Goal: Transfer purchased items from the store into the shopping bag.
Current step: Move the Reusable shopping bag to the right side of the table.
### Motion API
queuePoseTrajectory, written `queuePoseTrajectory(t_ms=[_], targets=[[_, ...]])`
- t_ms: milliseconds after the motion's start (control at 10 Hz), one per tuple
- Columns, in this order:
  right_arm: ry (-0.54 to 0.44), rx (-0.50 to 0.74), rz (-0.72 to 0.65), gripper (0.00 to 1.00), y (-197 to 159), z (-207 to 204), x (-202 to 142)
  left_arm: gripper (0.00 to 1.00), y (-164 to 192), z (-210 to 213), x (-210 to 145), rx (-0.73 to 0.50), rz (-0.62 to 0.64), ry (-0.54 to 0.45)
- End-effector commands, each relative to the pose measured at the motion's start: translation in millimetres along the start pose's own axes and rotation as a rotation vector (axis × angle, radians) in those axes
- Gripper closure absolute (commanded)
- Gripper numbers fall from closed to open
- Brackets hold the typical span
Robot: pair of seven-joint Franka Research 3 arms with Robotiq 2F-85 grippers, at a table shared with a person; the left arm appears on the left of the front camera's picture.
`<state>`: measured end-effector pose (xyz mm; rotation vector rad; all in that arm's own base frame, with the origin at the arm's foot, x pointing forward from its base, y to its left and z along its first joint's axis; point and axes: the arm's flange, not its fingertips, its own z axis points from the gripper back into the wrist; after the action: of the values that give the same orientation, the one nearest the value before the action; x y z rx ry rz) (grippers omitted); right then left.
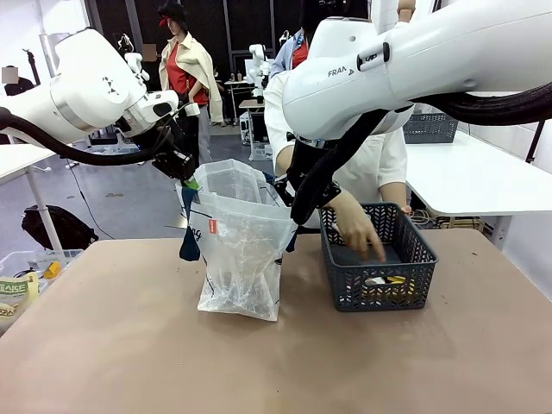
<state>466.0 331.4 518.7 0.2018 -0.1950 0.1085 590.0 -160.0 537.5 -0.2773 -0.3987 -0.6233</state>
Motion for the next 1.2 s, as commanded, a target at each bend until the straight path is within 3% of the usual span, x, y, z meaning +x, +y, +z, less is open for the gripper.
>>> queuePoseTrajectory(t_ms=[0, 1100], targets=[[0.001, -0.001, 0.000, 1.00, -0.3, -0.3, -0.4, 1.00, 0.9, 0.0, -0.2, 0.005, -0.001, 0.002], [0.001, -0.001, 0.000, 1.00, -0.3, -0.3, -0.4, 1.00, 0.9, 0.0, -0.2, 0.005, -0.001, 0.002]])
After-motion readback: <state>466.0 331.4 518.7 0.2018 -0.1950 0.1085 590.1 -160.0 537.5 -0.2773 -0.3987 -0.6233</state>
